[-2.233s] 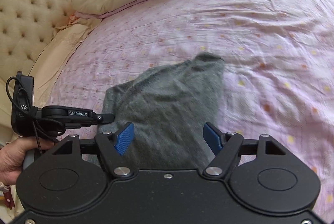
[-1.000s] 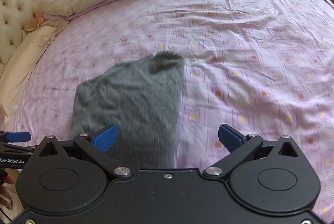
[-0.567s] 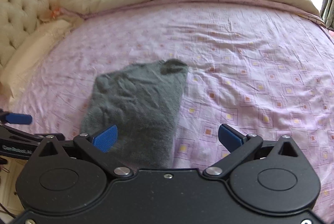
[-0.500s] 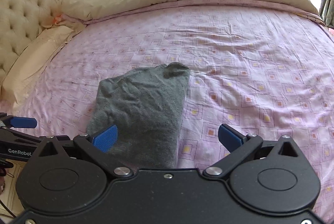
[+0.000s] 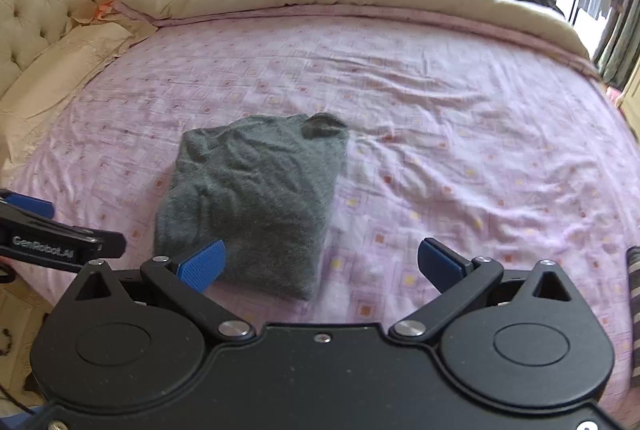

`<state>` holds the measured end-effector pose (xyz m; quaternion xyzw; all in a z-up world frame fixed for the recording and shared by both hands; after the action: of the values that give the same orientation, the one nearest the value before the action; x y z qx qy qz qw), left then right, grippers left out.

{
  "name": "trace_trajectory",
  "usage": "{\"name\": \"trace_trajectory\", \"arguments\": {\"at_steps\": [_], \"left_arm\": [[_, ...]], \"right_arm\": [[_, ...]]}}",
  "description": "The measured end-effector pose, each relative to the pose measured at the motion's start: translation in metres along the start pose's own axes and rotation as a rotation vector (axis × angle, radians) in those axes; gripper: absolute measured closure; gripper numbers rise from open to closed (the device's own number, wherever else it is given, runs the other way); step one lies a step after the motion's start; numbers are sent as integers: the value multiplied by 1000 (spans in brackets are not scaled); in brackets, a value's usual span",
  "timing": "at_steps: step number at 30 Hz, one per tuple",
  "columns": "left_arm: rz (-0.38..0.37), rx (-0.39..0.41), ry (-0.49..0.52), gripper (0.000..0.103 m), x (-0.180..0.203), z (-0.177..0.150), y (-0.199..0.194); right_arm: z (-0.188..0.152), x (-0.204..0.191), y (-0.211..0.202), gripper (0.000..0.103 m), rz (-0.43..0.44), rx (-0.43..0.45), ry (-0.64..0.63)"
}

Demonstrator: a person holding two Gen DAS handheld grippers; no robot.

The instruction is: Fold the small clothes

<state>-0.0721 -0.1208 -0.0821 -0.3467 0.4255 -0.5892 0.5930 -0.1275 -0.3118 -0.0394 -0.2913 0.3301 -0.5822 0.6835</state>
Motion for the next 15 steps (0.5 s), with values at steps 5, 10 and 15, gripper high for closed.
{"name": "trace_trajectory", "arguments": {"at_steps": [5, 10, 15], "left_arm": [[-8, 0, -7, 2, -2, -3, -2], [-13, 3, -26, 2, -4, -4, -4], [-10, 77, -44, 2, -9, -6, -7]], "right_arm": [[0, -2, 2, 1, -11, -28, 13], [-1, -1, 1, 1, 0, -27, 56], [0, -1, 3, 1, 0, -28, 81]]}}
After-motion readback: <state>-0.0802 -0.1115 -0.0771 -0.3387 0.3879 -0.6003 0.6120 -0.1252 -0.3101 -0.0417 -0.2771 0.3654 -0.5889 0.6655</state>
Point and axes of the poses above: each gripper's, at about its wrist camera, not at the fingertips, and y roughly the way its jaws point, x to its right, z to its top, the point moved 1 cm from there along y, roughly the way its jaws point, and after that the axes turned 3 degrees about z, right-handed, at the moved point
